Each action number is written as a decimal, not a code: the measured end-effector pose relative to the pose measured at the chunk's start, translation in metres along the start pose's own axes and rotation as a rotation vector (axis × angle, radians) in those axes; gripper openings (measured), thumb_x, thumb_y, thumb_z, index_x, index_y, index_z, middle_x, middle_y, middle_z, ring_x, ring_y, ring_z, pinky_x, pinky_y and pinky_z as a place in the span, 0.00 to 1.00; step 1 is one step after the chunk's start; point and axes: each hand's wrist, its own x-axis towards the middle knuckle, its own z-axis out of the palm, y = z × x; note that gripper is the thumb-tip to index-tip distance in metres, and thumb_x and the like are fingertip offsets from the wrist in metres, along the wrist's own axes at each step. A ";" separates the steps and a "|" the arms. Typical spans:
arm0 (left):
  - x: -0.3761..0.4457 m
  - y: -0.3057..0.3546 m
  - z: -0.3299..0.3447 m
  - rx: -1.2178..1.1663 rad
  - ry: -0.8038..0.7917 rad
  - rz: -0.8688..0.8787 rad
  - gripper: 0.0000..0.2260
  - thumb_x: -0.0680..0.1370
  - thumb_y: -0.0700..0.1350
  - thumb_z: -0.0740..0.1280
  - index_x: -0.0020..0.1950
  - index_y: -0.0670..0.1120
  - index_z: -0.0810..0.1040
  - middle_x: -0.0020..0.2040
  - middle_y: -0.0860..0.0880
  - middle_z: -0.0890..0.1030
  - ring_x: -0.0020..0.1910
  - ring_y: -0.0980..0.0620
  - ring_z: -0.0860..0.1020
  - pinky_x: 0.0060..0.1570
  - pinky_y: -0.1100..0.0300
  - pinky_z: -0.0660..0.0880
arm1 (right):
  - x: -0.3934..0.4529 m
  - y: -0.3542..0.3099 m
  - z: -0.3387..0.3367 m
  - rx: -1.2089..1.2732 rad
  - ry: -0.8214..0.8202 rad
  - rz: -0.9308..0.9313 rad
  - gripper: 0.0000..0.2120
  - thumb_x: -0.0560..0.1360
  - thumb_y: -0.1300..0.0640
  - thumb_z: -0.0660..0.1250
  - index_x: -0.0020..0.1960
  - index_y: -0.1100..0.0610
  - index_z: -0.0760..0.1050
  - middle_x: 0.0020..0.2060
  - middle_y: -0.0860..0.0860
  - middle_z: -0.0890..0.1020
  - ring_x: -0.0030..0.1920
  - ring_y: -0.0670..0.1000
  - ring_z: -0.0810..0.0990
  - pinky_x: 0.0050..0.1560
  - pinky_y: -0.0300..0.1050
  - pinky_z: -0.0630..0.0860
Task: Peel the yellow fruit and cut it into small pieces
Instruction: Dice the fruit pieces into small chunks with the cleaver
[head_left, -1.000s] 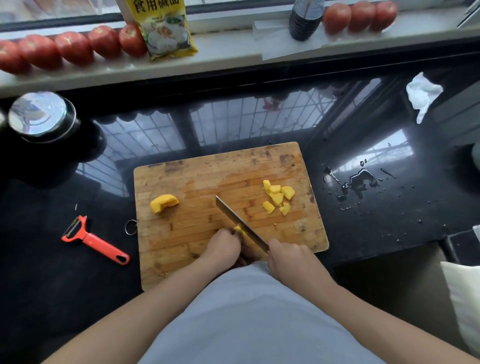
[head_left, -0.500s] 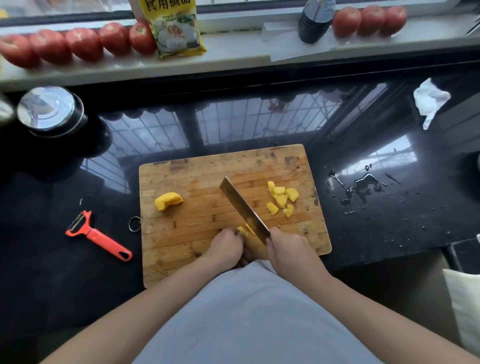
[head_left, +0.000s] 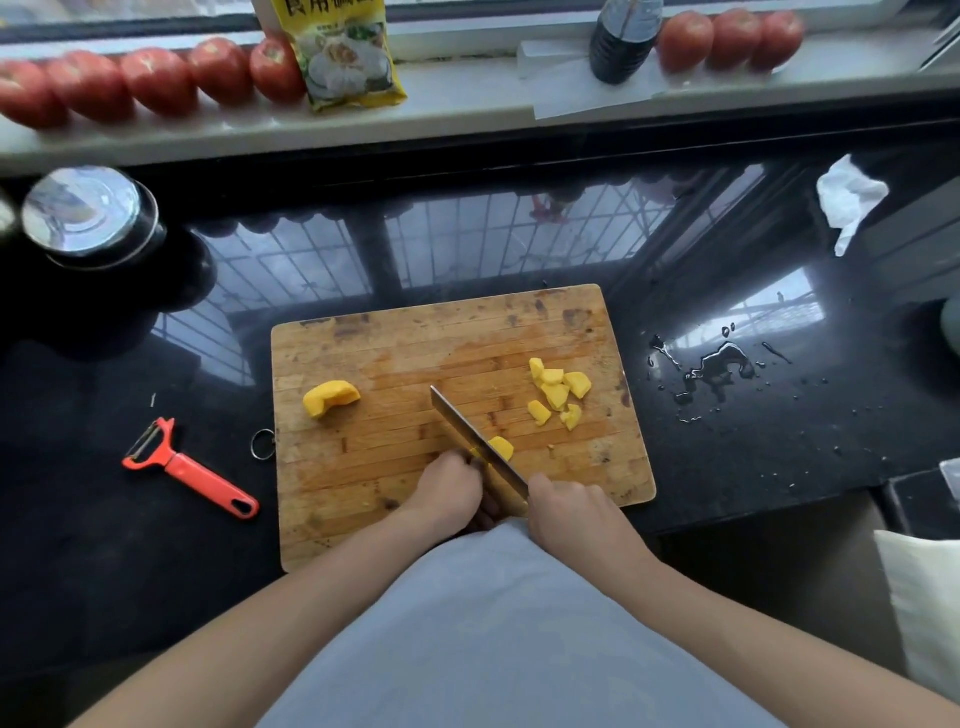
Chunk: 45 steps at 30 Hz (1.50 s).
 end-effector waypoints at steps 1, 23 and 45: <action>0.000 0.000 -0.001 0.017 0.003 0.002 0.14 0.85 0.45 0.57 0.52 0.42 0.81 0.39 0.41 0.87 0.33 0.43 0.85 0.29 0.59 0.77 | 0.005 -0.003 0.001 0.003 0.012 -0.008 0.05 0.82 0.60 0.53 0.47 0.54 0.62 0.46 0.55 0.81 0.47 0.64 0.81 0.38 0.50 0.66; 0.002 -0.007 0.002 -0.019 0.080 0.049 0.11 0.85 0.45 0.58 0.49 0.44 0.77 0.39 0.40 0.86 0.36 0.40 0.86 0.39 0.47 0.84 | -0.004 0.004 -0.001 0.026 0.018 -0.015 0.07 0.83 0.56 0.55 0.46 0.53 0.63 0.36 0.49 0.72 0.37 0.58 0.71 0.37 0.49 0.67; -0.001 0.002 0.002 -0.016 0.049 0.037 0.10 0.87 0.48 0.55 0.57 0.45 0.74 0.42 0.42 0.86 0.36 0.44 0.86 0.34 0.55 0.82 | 0.014 0.026 -0.006 0.195 0.300 0.071 0.08 0.84 0.52 0.58 0.46 0.52 0.68 0.36 0.49 0.77 0.34 0.50 0.76 0.32 0.44 0.72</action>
